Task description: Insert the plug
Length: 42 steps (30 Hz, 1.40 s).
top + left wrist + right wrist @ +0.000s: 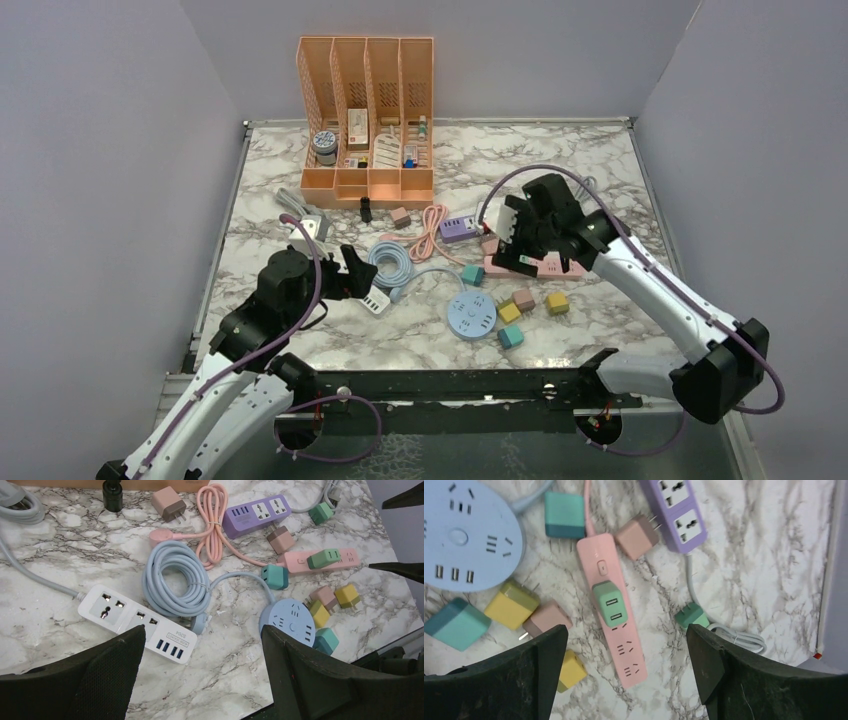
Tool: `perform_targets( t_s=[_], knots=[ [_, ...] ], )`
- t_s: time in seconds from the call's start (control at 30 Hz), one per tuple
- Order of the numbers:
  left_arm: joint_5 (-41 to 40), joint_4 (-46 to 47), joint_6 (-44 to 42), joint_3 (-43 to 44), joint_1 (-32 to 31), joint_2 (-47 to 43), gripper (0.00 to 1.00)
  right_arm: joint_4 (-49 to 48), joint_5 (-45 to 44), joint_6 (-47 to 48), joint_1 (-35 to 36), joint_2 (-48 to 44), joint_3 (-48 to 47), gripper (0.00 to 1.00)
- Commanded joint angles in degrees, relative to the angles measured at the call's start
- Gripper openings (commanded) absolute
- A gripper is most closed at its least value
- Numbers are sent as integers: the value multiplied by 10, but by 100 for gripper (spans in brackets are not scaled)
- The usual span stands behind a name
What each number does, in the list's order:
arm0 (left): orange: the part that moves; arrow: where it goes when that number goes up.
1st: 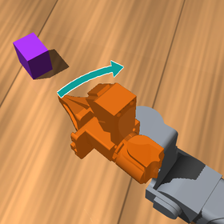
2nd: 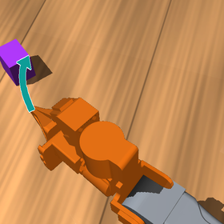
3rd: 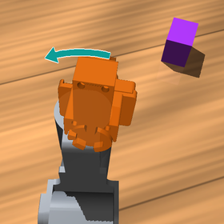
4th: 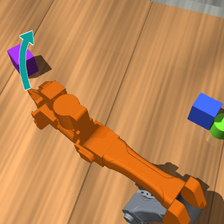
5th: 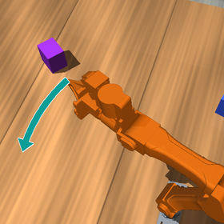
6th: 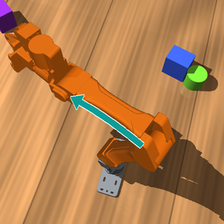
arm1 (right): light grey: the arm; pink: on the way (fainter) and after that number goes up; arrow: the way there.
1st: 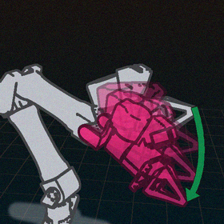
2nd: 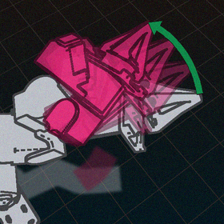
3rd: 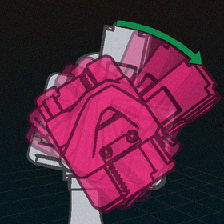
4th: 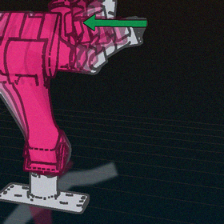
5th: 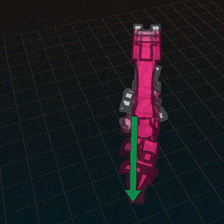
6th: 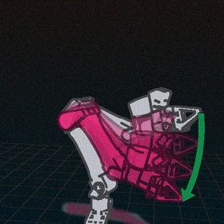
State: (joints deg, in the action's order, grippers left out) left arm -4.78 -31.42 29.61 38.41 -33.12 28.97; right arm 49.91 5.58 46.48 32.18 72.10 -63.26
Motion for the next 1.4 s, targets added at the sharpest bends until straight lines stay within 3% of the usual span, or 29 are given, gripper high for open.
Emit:
perform_targets(
  t_s=[0.0, 0.13, 0.23, 0.43, 0.73, 0.97, 1.37],
  knots=[
    [3, 13, -3, -5, -2, 3, 88, -89, -13, -162, -1, -37, -35, 89],
    [8, 13, 1, -5, -1, 2, 88, -139, -42, -354, -1, -62, -55, 91],
    [8, 13, 4, -6, -2, 2, 88, -156, -108, -522, -1, -76, -42, 98],
    [-14, 13, 15, -9, -2, -5, 88, -133, -192, -675, -1, -65, -14, 100],
    [-21, 13, 20, -10, -2, -14, 88, -163, -266, -793, -91, 28, -6, 99],
    [-24, 13, 24, -12, -2, -25, 88, -187, -251, -884, -191, 125, 13, 94],
    [-23, 13, 31, -15, -2, -19, 88, -183, -307, -933, -224, 288, -43, 92]
  ],
)
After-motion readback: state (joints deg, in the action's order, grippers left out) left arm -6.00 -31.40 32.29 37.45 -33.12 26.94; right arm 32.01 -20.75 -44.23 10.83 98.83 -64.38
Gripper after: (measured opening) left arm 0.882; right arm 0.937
